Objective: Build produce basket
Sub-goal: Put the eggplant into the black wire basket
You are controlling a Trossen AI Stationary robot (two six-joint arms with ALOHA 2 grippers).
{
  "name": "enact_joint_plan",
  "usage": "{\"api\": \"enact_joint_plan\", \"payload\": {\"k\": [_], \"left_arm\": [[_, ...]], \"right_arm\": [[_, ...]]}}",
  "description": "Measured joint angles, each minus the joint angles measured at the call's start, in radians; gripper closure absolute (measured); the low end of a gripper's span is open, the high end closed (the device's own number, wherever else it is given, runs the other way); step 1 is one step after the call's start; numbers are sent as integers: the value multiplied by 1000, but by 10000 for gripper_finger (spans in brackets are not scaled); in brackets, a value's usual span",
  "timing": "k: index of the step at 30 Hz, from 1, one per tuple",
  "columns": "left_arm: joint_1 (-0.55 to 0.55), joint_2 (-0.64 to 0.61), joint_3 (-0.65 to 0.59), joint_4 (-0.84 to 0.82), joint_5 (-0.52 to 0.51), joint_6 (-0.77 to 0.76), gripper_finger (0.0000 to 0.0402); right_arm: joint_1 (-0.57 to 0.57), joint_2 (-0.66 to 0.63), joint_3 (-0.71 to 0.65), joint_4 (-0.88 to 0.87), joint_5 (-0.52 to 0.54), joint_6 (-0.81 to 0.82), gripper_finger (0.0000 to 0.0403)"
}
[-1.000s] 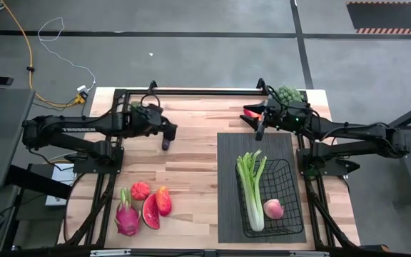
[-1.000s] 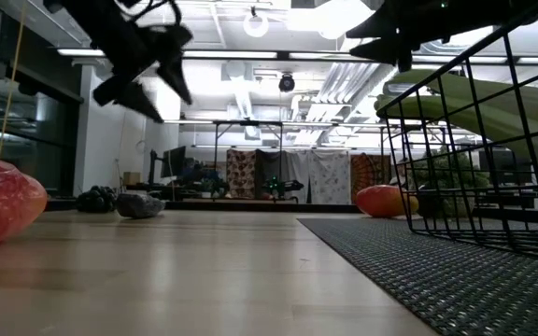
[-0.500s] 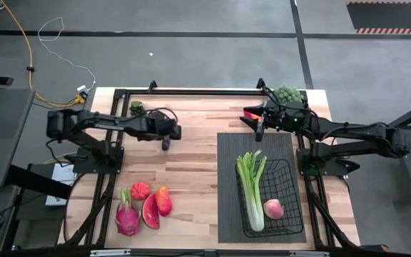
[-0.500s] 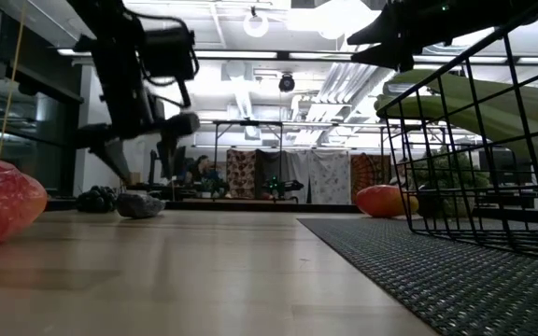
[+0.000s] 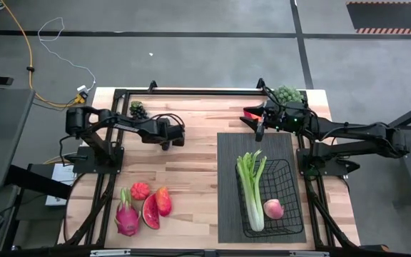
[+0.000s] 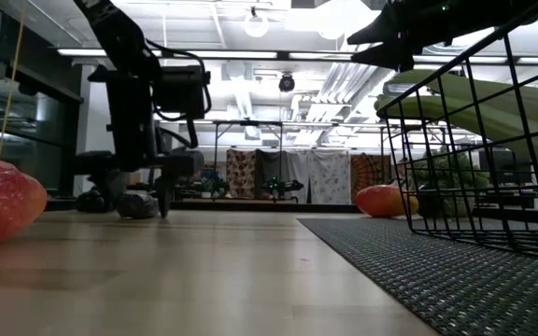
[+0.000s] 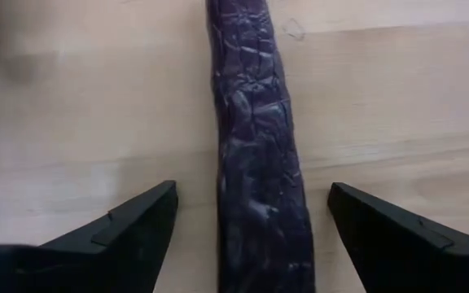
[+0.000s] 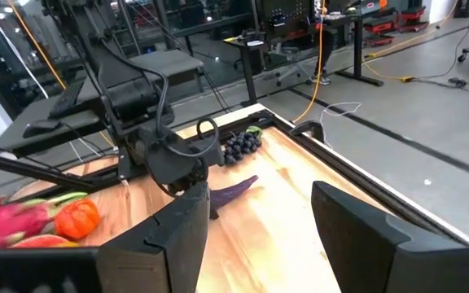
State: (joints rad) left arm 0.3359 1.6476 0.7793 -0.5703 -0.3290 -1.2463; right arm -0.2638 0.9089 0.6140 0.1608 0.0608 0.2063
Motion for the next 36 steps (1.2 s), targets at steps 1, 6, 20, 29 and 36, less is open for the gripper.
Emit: {"api": "enact_joint_plan", "payload": {"k": [1, 6, 20, 29, 36], "left_arm": [[0, 5, 0, 5, 1, -1, 100], [0, -2, 0, 17, 12, 4, 164], [0, -369, -3, 245, -65, 452, 308], [-66, -504, 24, 802, 147, 808, 303], [-124, -441, 124, 807, 178, 915, 304]], "right_arm": [[0, 0, 0, 0, 0, 6, 194], [0, 0, 0, -5, 0, 20, 194], [3, 0, 0, 37, -45, 14, 194], [3, 10, 0, 168, -146, 114, 194], [41, 61, 18, 320, -193, 135, 194]]}}
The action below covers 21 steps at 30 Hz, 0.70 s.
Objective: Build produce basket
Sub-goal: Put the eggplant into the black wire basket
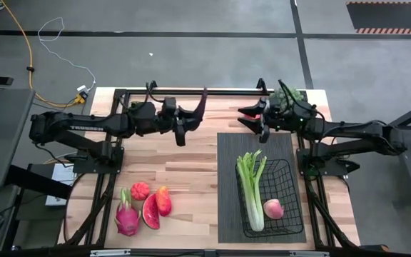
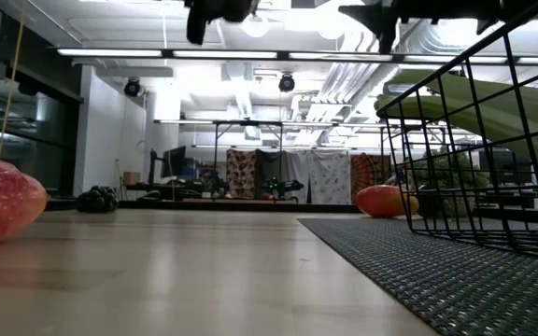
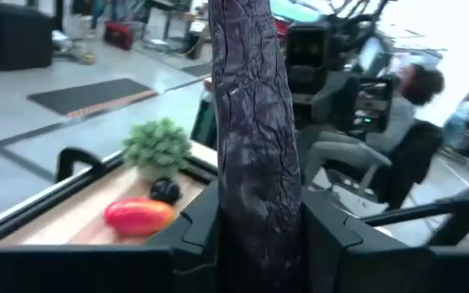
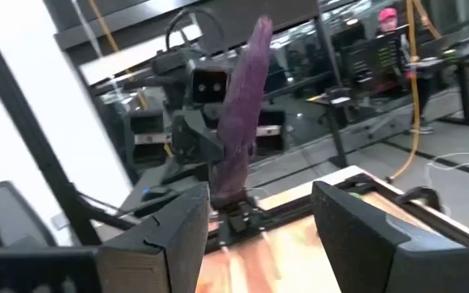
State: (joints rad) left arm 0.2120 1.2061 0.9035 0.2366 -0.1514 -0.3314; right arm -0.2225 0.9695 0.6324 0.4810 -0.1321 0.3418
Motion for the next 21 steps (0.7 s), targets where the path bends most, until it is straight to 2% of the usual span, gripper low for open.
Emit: {"api": "enact_joint_plan", "payload": {"k": [6, 15, 21], "left_arm": [[-15, 77, 57, -1, 62, 28, 303], [-24, 151, 125, 7, 96, 27, 302], [-25, 164, 132, 42, 105, 28, 301]], "right_arm": [[46, 110, 112, -19, 6, 4, 187], [53, 241, 286, -102, -4, -2, 132], [53, 309, 361, -108, -70, 22, 119]]}}
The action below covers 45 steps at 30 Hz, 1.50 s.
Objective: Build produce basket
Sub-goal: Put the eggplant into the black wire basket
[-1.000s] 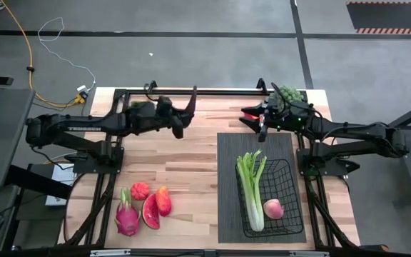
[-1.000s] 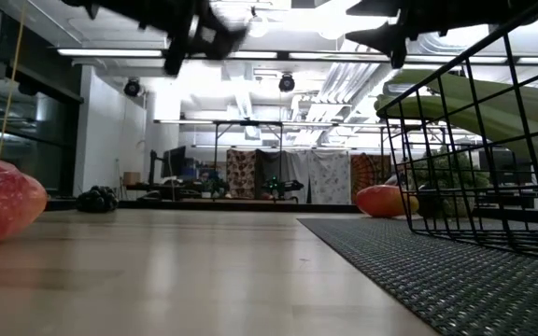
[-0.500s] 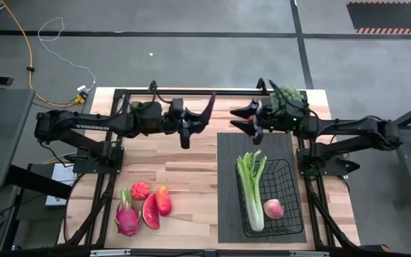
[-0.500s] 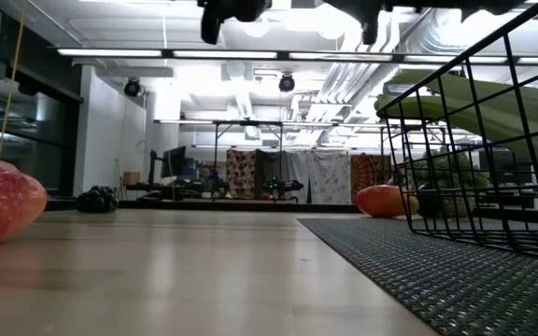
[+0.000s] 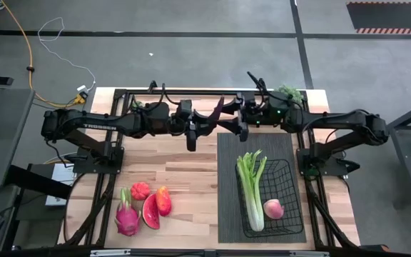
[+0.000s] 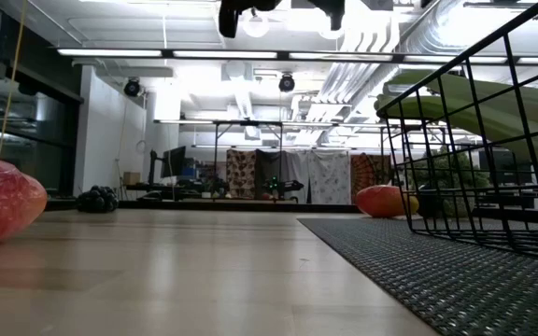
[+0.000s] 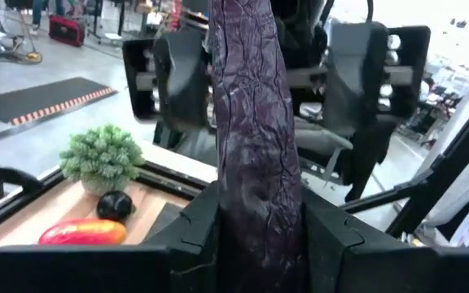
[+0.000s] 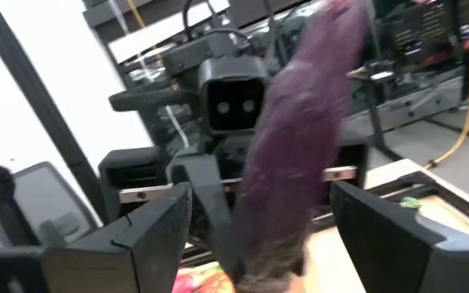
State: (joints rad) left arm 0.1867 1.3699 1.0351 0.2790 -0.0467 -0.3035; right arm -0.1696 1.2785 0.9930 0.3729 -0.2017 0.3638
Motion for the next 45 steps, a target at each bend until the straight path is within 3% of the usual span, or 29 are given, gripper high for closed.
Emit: {"api": "enact_joint_plan", "payload": {"k": [10, 24, 31, 37, 41, 45], "left_arm": [[5, 2, 0, 10, 14, 35, 297], [10, 1, 0, 11, 42, 45, 287], [35, -17, 2, -43, 36, 34, 220], [70, -72, 120, -360, 36, 115, 155], [76, -130, 192, -503, 43, 190, 138], [76, -209, 197, -518, 46, 198, 136]], "right_arm": [[2, 47, 42, -10, -38, -4, 140], [-1, 35, 42, -17, -33, -6, 338], [-22, -3, 42, -98, -27, -32, 338], [-91, -130, 42, -318, -14, -131, 336], [-119, -233, 43, -486, -9, -137, 340], [-94, -344, 43, -673, -13, -118, 340]]}}
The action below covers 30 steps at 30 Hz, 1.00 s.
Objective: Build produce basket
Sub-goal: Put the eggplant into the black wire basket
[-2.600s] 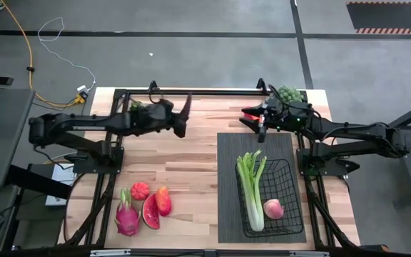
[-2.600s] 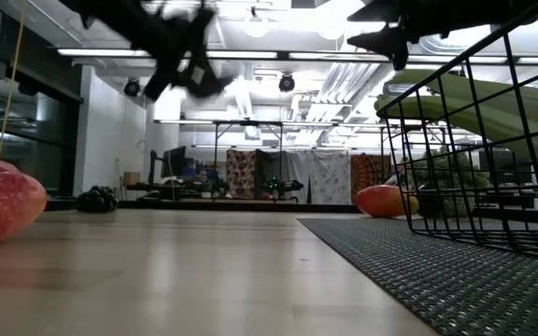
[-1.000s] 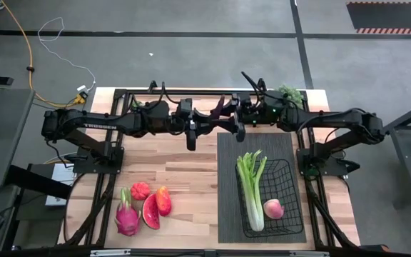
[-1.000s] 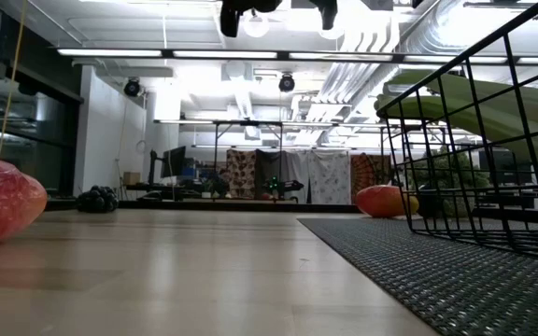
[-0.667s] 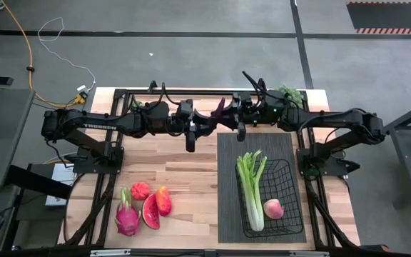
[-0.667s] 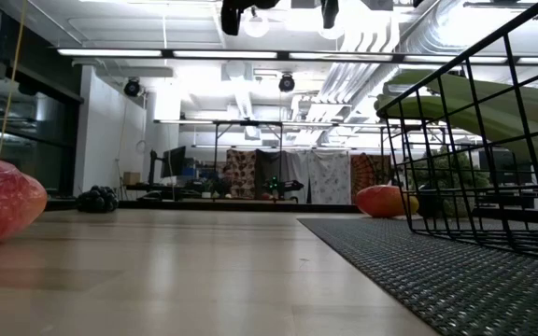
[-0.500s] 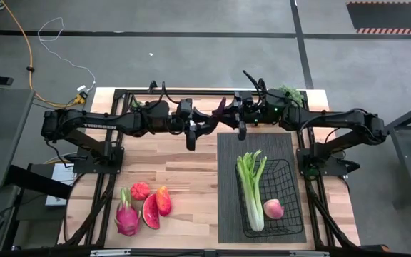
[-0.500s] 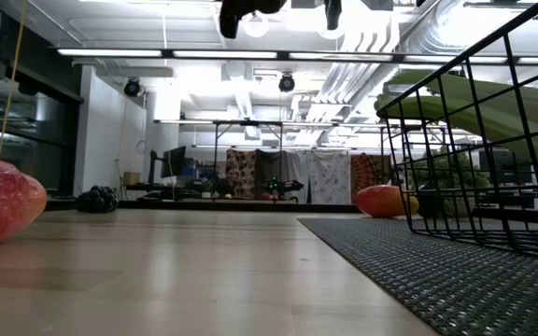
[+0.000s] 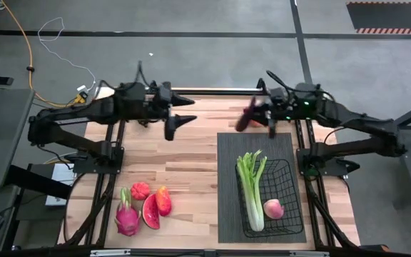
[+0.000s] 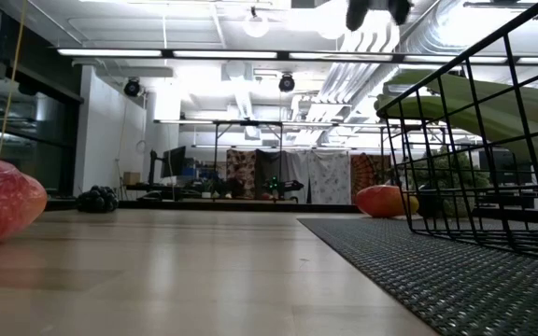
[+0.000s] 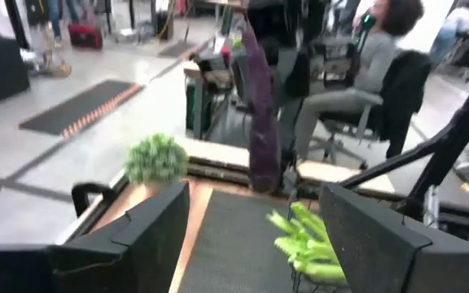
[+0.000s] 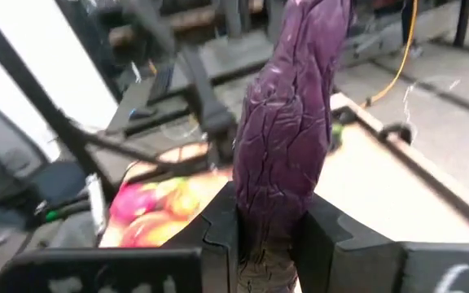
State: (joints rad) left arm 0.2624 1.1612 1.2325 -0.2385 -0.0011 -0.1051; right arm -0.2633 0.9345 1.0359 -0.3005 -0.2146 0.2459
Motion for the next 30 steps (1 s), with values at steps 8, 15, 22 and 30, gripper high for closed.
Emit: {"api": "enact_joint_plan", "payload": {"k": [8, 15, 22, 30], "left_arm": [[-11, -119, -192, 211, 39, -81, 135], [9, -163, -316, 438, 12, -127, 135], [8, -162, -317, 447, 10, -80, 135], [8, -165, -317, 445, 5, -3, 135]], "right_arm": [[120, -135, 0, -314, 20, 144, 340], [285, -149, 0, -583, -55, 390, 341], [621, -141, -92, -640, 96, 830, 341], [937, -34, -289, -354, 403, 1311, 342]]}}
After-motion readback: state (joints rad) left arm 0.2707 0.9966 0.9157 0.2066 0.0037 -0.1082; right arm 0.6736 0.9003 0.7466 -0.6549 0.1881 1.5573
